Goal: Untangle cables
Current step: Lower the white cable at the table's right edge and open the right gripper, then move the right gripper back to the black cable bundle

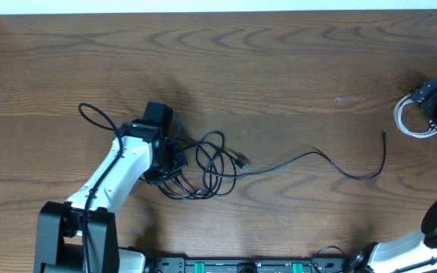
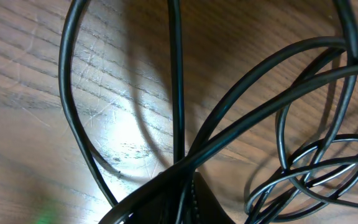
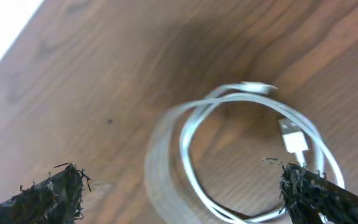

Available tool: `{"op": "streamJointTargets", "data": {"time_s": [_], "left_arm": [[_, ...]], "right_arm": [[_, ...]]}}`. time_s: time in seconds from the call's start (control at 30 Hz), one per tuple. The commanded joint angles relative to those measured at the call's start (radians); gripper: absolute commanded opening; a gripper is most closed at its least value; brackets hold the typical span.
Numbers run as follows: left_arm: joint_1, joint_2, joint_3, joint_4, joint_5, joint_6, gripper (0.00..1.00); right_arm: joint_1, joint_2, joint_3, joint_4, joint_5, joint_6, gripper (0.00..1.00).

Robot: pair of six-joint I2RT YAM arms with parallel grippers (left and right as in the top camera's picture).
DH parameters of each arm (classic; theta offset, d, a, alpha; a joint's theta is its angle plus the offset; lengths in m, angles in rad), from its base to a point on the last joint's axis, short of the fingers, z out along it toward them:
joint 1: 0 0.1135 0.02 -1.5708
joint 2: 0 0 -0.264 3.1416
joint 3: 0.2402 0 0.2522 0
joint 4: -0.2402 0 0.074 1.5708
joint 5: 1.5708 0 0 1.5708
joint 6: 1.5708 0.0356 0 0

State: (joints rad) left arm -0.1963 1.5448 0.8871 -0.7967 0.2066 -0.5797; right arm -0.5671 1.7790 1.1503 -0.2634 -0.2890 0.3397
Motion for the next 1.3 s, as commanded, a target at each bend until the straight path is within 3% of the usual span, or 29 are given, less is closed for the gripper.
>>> {"op": "streamJointTargets", "data": {"time_s": [0.0,0.1,0.23,0.33,0.4,0.53,0.6,0.73,0.87,1.0,1.27], "left_arm": [[0.002,0.004,-0.005,-0.006,-0.01,-0.008,0.08],[0.002,0.004,-0.005,-0.006,-0.01,-0.008,0.08],[0.002,0.004,-0.005,-0.006,-0.01,-0.008,0.08],[0.002,0.004,-0.005,-0.003,-0.01,-0.008,0.08],[0.002,0.004,-0.005,-0.003,-0.01,-0.008,0.08],[0.002,0.004,-0.005,0.006,-0.01,-0.008,0.08],[0.002,0.004,-0.005,0.023,-0.01,-0.008,0.08],[0.002,0.004,-0.005,0.077,-0.005,-0.009,0.08],[0.002,0.004,-0.005,0.122,0.06,-0.022,0.08],[0.002,0.004,-0.005,0.179,0.127,-0.063,0.08],[0.001,0.004,-0.002,0.323,0.237,-0.084,0.08]], "right_arm": [[-0.032,0.0,0.031,0.016,-0.184,0.035,0.99],[-0.058,0.0,0.069,0.024,-0.321,0.035,0.99],[-0.063,0.0,0.08,-0.011,-0.345,0.034,0.98],[-0.063,0.0,0.08,-0.122,-0.286,0.034,0.69],[-0.061,0.0,0.078,-0.217,-0.233,0.033,0.59],[-0.04,0.0,0.055,-0.292,-0.166,-0.021,0.23],[-0.026,0.0,0.04,-0.306,-0.165,-0.059,0.16],[0.004,0.0,0.025,-0.362,-0.183,-0.056,0.24],[0.047,0.0,0.025,-0.418,-0.289,-0.045,0.2],[0.1,0.0,0.025,-0.493,-0.404,-0.044,0.29],[0.261,0.0,0.025,-0.621,-0.406,-0.061,0.28]]}}
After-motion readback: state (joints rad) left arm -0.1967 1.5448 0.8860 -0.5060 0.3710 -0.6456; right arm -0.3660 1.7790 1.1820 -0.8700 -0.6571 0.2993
